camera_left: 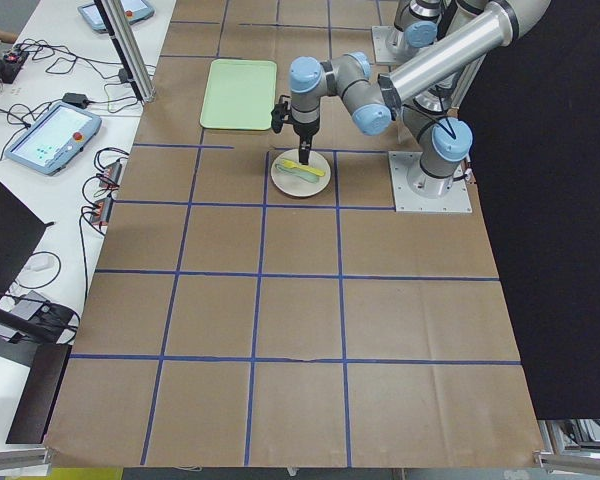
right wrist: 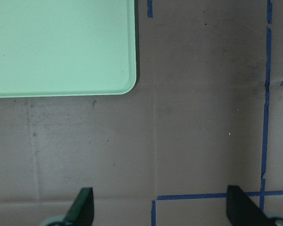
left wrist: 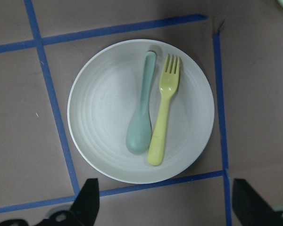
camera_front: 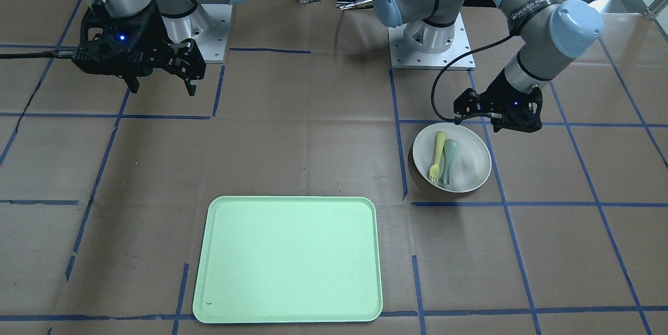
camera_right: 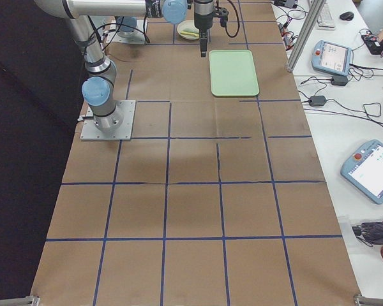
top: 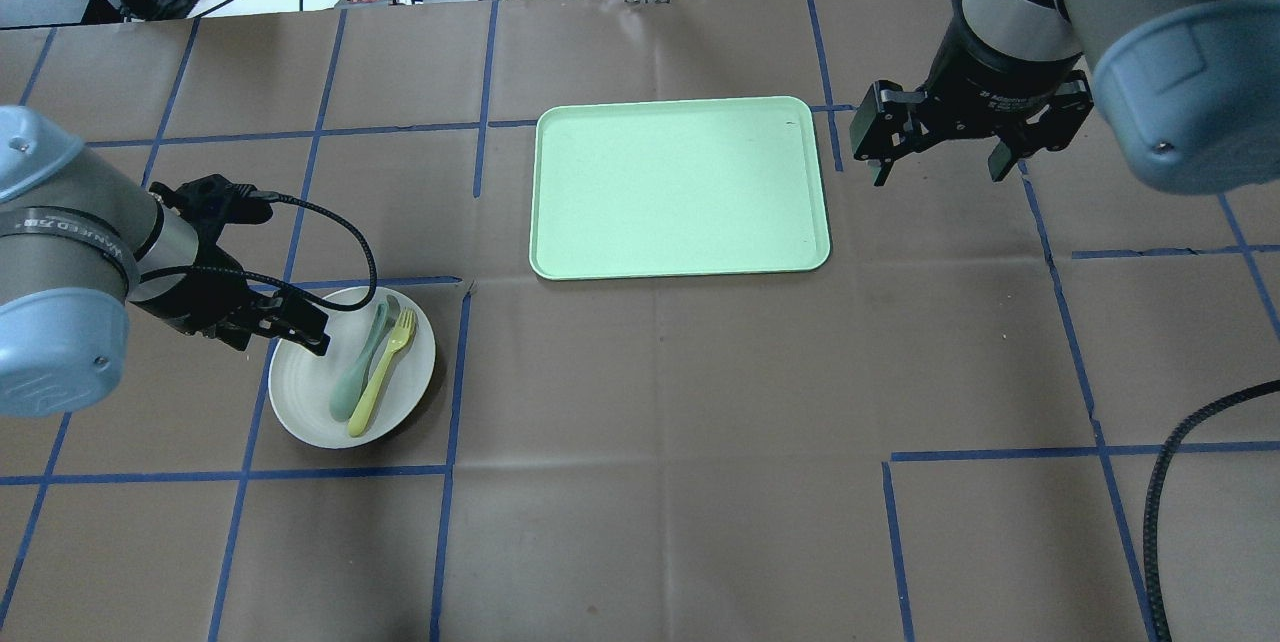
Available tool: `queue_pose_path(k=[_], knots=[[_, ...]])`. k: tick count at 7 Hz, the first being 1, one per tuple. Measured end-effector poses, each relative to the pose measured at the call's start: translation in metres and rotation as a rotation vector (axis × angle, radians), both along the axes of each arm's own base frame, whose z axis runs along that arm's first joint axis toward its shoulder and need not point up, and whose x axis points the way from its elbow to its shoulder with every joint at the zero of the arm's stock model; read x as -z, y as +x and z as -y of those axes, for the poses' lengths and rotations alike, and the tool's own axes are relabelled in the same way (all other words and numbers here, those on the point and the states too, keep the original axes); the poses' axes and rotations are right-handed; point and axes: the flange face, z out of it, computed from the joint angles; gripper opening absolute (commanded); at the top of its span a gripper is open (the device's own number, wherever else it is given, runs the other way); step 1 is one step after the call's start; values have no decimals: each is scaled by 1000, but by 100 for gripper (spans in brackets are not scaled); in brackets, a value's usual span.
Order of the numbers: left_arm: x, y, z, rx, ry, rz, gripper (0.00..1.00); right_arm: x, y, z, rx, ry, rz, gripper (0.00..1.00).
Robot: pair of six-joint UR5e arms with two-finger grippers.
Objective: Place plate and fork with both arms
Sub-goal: 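Lower the left gripper to the rim of the white plate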
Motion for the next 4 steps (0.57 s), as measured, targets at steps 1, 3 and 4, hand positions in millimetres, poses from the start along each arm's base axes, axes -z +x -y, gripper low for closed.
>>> queue_pose_path(k=[1, 3, 4], knots=[[22, 22, 9, 19, -14, -25, 99, 0, 0, 0, 0, 0, 0, 100], [66, 71, 25, 11, -47, -92, 99, 0, 0, 0, 0, 1, 0, 100], [80, 87, 29, 2, -55, -125, 99, 0, 0, 0, 0, 1, 0, 100]])
